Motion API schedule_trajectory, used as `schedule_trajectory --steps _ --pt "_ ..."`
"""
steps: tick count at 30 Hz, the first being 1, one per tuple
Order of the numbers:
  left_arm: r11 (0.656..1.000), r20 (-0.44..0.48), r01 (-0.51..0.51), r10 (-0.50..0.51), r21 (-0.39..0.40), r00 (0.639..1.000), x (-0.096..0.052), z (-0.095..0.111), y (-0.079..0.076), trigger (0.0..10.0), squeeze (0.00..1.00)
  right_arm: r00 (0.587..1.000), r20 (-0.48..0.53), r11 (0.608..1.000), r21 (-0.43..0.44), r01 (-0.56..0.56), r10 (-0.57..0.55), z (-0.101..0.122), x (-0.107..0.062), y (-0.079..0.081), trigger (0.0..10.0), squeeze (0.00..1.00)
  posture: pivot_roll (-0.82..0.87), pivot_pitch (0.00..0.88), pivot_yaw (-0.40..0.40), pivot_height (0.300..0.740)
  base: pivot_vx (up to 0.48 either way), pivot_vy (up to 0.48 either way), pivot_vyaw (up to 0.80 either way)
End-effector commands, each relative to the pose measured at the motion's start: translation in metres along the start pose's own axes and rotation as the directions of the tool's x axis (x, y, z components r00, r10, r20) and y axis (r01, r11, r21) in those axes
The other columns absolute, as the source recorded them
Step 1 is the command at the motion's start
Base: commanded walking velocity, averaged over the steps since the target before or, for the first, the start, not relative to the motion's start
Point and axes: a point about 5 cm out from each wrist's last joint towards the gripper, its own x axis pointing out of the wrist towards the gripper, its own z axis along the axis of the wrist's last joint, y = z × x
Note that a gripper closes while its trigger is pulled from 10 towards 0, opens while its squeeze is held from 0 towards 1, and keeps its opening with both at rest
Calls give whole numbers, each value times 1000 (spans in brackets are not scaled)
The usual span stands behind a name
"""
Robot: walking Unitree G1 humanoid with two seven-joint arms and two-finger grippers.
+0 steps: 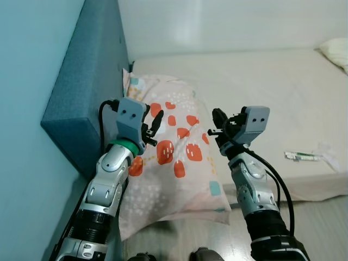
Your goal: Clean up the room
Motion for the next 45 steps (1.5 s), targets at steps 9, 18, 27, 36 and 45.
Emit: schedule_trajectory --steps 9,18,27,36,45 --pt "1000 -24 4 -4 1 1000 -2 -6 -1 10000 0 1000 -13 1000 -2 22 -22 -5 -4 -5 10000 0 -120 40 96 740 0 0 0" --pt "996 -90 -70 75 56 993 -2 -17 7 10000 0 998 -46 999 5 -35 36 -12 -6 4 10000 0 -121 44 100 740 0 0 0" --pt "990 -160 -134 138 34 977 -11 -35 16 10000 0 997 -65 999 -19 -37 36 -18 -9 7 10000 0 -118 58 100 740 0 0 0" --pt "981 -194 -185 192 55 962 -19 -44 26 10000 0 997 -74 999 -33 -21 19 -20 -11 4 10000 0 -112 63 100 696 0 0 0" --pt "987 -200 -134 149 84 968 -22 -45 22 10000 0 997 -72 999 -37 -8 6 -21 -13 3 10000 0 -111 64 102 661 0 0 0"
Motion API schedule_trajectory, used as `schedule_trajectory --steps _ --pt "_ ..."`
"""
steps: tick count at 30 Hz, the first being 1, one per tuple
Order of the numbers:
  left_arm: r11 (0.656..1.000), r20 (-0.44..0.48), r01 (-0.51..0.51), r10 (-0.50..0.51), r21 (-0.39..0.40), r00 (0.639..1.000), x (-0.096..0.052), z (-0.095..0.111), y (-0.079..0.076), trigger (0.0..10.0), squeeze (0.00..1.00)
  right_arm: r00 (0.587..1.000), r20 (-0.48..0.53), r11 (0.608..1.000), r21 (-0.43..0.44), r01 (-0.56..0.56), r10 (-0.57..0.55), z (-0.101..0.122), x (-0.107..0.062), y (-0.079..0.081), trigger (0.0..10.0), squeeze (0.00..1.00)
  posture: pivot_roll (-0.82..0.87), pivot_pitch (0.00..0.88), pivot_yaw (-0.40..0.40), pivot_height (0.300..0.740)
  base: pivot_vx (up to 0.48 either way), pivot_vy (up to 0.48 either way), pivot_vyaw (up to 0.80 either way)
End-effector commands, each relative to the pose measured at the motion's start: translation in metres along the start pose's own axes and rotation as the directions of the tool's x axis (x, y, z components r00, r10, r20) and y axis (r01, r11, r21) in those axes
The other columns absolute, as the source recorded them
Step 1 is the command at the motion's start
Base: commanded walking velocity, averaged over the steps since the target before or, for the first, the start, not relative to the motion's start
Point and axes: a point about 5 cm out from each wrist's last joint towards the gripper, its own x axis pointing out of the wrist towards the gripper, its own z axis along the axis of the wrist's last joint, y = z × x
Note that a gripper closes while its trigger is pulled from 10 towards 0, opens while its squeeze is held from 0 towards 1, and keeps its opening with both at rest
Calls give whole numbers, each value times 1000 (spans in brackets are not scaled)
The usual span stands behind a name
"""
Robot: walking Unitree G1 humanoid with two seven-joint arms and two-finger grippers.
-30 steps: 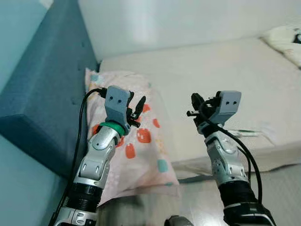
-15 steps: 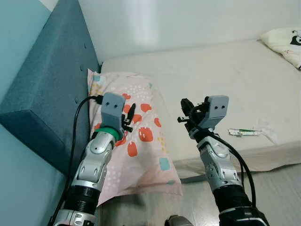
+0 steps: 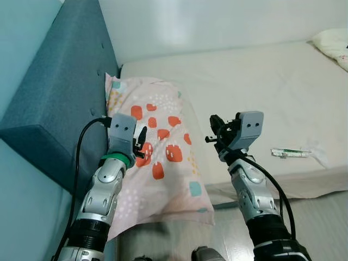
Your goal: Clean up the room
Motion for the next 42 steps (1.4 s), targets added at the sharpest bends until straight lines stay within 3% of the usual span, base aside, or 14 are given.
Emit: schedule_trajectory --steps 1,12,15,18,21,23,26,28,31,32,34,38,41,42 --pt "1000 -20 17 -17 11 1000 -4 -6 -1 10000 0 1000 -21 1000 3 19 -19 -7 -5 -3 10000 0 -111 64 102 656 0 0 0" --pt "987 4 129 -130 101 992 -12 -1 -5 10000 0 999 -20 1000 1 26 -26 -6 -5 -5 10000 0 -110 70 107 611 0 0 0" --pt "955 4 234 -239 184 971 -17 2 -9 10000 0 999 -17 1000 2 30 -30 -6 -5 -5 10000 0 -106 75 111 591 0 0 0" --pt "918 -25 336 -338 211 941 -22 3 -9 10000 0 999 -16 999 2 34 -34 -6 -6 -5 10000 0 -104 79 113 576 0 0 0" --pt "901 -39 373 -374 222 927 -24 3 -7 10000 0 999 -16 999 2 35 -35 -6 -7 -6 10000 0 -103 81 114 571 0 0 0" --pt "863 -73 446 -442 236 894 -30 2 -2 10000 0 999 -15 999 1 40 -40 -6 -8 -7 10000 0 -101 83 115 561 0 0 0" --pt "776 -140 569 -553 274 821 -40 -1 1 10000 0 999 -13 999 -5 51 -51 -5 -9 -12 10000 0 -100 89 115 546 0 0 0" --pt "776 -140 569 -553 274 821 -40 -1 1 10000 0 999 -13 999 -5 51 -51 -5 -9 -12 10000 0 -100 89 115 546 0 0 0" --pt "672 -222 670 -634 316 741 -49 -11 -5 10000 0 998 -6 998 -15 63 -63 -2 -8 -17 10000 0 -105 90 115 531 0 0 0" --pt "672 -222 670 -634 316 741 -49 -11 -5 10000 0 998 -6 998 -15 63 -63 -2 -8 -17 10000 0 -105 90 115 531 0 0 0" --pt "614 -274 723 -671 315 689 -54 -18 -10 10000 0 998 6 998 -20 67 -67 2 -7 -19 10000 0 -109 92 116 531 0 0 0" --pt "578 -326 752 -678 316 659 -54 -27 -12 10000 0 997 17 997 -26 75 -75 5 -7 -22 10000 0 -117 95 117 531 0 0 0" --pt "565 -371 751 -654 341 660 -50 -37 -11 10000 0 996 27 996 -34 84 -83 9 -9 -26 10000 0 -120 102 117 531 0 0 0" --pt "595 -377 719 -612 359 695 -43 -40 -9 10000 0 996 31 995 -39 88 -87 10 -10 -29 10000 0 -123 105 119 531 0 0 0"
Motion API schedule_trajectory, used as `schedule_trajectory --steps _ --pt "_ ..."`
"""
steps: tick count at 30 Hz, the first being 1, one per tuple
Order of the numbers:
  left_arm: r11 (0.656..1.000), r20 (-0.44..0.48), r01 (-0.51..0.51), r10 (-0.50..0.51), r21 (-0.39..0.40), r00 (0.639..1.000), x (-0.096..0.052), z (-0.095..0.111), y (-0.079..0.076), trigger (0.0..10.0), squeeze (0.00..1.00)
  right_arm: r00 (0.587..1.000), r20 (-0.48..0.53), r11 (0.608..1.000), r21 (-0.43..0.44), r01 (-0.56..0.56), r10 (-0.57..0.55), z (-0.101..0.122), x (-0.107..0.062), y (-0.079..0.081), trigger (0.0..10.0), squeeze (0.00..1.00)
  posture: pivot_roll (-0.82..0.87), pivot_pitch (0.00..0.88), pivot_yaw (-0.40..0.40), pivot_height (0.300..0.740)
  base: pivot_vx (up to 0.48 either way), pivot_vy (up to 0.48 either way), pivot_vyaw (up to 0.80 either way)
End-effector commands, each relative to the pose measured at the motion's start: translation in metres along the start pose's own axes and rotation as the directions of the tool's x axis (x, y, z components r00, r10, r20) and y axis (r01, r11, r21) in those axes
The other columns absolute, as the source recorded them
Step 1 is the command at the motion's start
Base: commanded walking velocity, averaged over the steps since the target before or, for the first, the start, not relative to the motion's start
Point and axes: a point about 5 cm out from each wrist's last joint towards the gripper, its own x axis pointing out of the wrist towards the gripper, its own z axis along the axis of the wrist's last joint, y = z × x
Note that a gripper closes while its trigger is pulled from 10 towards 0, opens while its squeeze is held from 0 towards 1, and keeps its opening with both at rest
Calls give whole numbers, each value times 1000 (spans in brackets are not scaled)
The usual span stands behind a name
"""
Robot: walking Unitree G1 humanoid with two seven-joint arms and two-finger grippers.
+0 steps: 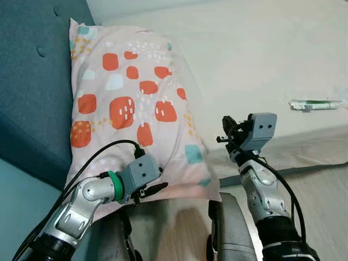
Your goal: Clean up the room
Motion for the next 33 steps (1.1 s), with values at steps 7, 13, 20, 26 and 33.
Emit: schedule_trajectory --steps 7,13,20,26,33 --pt "976 -206 -130 166 175 964 18 -27 15 10000 0 1000 20 1000 -14 24 -24 7 -4 -9 10000 0 -133 112 119 531 0 0 0" --pt "930 -245 -237 309 283 919 42 -13 43 10000 0 999 36 999 -23 33 -32 13 -3 -13 10000 0 -140 113 121 531 0 0 0" --pt "818 -173 -555 574 147 800 52 25 99 10000 0 999 39 999 -21 32 -31 14 -5 -11 10000 0 -153 123 126 531 0 0 0" --pt "596 -74 -802 803 47 592 40 76 150 10000 0 999 33 999 -16 35 -34 13 -8 -10 10000 0 -152 132 125 531 0 0 0" --pt "316 159 -949 937 -5 311 17 144 182 10000 0 999 35 999 -12 37 -37 13 -8 -9 10000 0 -159 137 124 531 0 0 0"
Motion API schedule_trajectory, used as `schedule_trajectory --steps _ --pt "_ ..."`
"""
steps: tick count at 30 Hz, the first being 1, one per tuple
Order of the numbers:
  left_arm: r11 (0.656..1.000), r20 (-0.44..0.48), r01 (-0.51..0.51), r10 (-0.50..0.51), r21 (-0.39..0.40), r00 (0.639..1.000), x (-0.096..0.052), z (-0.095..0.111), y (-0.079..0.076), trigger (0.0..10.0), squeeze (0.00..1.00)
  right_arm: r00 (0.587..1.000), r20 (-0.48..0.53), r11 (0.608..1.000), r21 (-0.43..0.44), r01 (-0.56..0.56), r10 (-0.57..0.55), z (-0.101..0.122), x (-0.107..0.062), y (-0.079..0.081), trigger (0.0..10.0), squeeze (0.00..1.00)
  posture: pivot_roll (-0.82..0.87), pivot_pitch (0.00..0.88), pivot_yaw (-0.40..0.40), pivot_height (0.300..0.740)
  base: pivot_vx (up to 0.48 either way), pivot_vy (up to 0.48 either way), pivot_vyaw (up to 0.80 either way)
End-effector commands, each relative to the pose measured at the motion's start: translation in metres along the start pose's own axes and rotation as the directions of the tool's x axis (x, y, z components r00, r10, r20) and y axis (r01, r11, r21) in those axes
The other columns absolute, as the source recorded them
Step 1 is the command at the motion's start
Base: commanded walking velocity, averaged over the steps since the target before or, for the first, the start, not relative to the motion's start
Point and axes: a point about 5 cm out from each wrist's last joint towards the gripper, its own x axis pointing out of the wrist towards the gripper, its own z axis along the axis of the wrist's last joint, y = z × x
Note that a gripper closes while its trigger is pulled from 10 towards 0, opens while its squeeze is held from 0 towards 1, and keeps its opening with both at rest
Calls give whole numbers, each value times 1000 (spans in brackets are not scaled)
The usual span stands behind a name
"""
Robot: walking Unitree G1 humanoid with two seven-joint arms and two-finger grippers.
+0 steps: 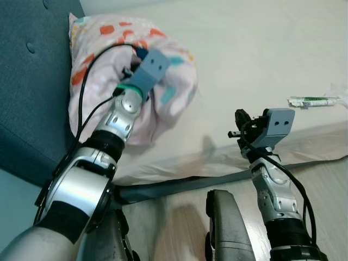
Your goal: Clean up the room
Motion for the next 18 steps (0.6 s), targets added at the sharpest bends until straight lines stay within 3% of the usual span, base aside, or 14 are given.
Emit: schedule_trajectory --steps 1,3,5,8,9,10,12,14,18 --pt "988 129 -156 156 -15 979 8 30 21 10000 0 1000 -16 1000 14 4 -3 -4 -3 3 10000 0 -159 137 125 531 0 0 0" --pt "993 149 -115 113 6 982 7 32 14 10000 0 1000 -16 1000 15 6 -6 -4 -3 2 10000 0 -159 137 127 531 0 0 0" --pt "996 98 61 -67 58 993 -3 11 -14 10000 0 1000 -18 1000 16 11 -11 -4 -4 2 10000 0 -157 140 130 531 0 0 0" --pt "985 48 147 -152 90 987 -11 -7 -28 10000 0 1000 -19 1000 17 15 -14 -5 -5 1 10000 0 -156 142 131 531 0 0 0" --pt "953 -26 269 -268 137 963 -23 -32 -44 10000 0 1000 -21 1000 18 17 -17 -5 -6 1 10000 0 -156 142 131 531 0 0 0" --pt "953 -26 269 -268 137 963 -23 -32 -44 10000 0 1000 -21 1000 18 17 -17 -5 -6 1 10000 0 -156 142 131 531 0 0 0" --pt "894 -170 418 -392 160 904 -49 -81 -58 10000 0 999 -25 1000 19 21 -20 -6 -7 1 10000 0 -151 146 132 531 0 0 0" --pt "860 -259 490 -445 141 857 -65 -109 -61 10000 0 999 -27 1000 20 21 -21 -6 -7 1 10000 0 -150 146 132 531 0 0 0" --pt "868 -317 488 -438 95 841 -76 -129 -56 10000 0 999 -30 1000 20 20 -20 -6 -7 0 10000 0 -141 147 129 531 0 0 0"
